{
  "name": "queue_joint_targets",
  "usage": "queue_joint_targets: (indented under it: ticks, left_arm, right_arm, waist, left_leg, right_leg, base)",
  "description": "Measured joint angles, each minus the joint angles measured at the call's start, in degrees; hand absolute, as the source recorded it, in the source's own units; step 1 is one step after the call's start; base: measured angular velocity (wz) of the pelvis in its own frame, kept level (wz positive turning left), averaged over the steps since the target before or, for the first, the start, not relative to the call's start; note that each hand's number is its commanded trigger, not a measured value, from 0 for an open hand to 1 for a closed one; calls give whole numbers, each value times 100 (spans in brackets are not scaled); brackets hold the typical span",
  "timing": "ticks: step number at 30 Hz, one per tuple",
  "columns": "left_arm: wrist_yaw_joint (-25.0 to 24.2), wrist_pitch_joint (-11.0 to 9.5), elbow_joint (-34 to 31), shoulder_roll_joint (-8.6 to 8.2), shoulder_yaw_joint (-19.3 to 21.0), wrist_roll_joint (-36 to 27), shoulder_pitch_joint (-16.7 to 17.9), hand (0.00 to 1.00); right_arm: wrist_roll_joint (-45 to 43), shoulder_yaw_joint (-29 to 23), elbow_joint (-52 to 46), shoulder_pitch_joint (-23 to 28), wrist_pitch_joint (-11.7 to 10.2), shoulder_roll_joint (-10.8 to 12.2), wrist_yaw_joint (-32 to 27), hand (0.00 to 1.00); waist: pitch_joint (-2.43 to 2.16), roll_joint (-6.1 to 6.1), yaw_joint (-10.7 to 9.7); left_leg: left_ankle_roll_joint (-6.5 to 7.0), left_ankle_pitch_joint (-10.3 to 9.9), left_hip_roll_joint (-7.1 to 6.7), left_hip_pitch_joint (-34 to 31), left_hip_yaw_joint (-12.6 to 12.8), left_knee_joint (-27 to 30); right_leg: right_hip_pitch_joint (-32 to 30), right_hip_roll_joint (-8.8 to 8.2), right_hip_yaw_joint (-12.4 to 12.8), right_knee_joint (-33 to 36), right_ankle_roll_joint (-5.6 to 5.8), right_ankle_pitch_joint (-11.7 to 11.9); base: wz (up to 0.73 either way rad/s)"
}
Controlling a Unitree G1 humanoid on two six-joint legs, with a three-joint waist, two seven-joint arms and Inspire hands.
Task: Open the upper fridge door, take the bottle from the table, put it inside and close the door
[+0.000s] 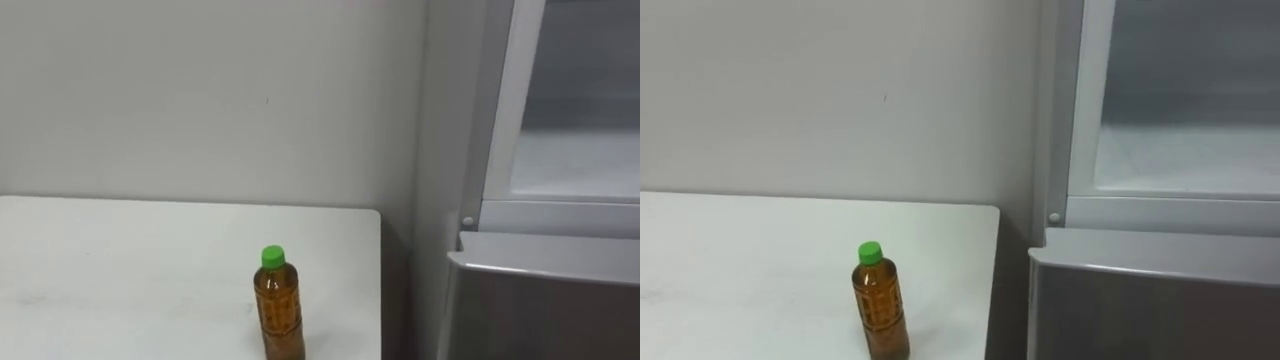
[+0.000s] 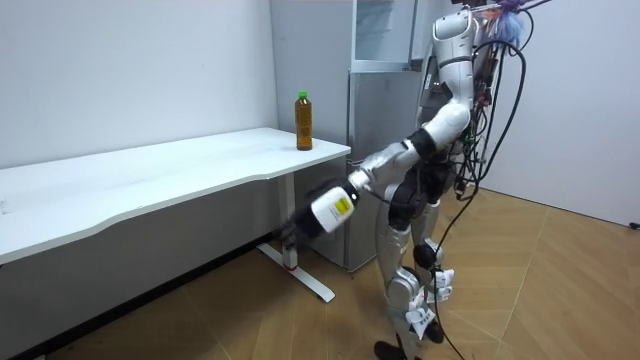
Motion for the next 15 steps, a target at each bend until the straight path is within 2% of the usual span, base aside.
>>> queue_joint_targets:
  ticks: [5,9,13,15]
  left_arm:
    - [-446,14,1202,-7,-555,89,86,0]
    - [-811,29,2202,-9,-717,794,0,0]
    - [-1041,73,2785,-8,-993,1143,-27,0]
    - [-1192,246,2914,-7,-1188,1403,-24,0]
  right_arm:
    - [-13,11,-24,-18,-4,-14,-14,0]
    - [-49,17,31,-68,-7,-11,-1,0]
    - [20,64,62,-149,-23,0,-8,0]
    - [37,145,61,-160,-35,1,-23,0]
  waist:
    - [-10,-67,-65]
    - [-5,-102,-109]
    - [0,-111,-204]
    - [3,-123,-251]
  left_leg:
    - [0,0,13,9,98,0]
    - [32,-20,24,-7,145,5]
    - [67,-40,39,-18,319,10]
    - [83,-50,37,-16,337,10]
  right_leg:
    - [3,0,25,9,-3,-4]
    - [-20,5,37,-18,-2,-5]
    - [-24,1,53,-14,12,-13]
    - [-26,0,85,-11,21,-17]
  base:
    - [-2]
    - [0]
    - [4]
    - [0]
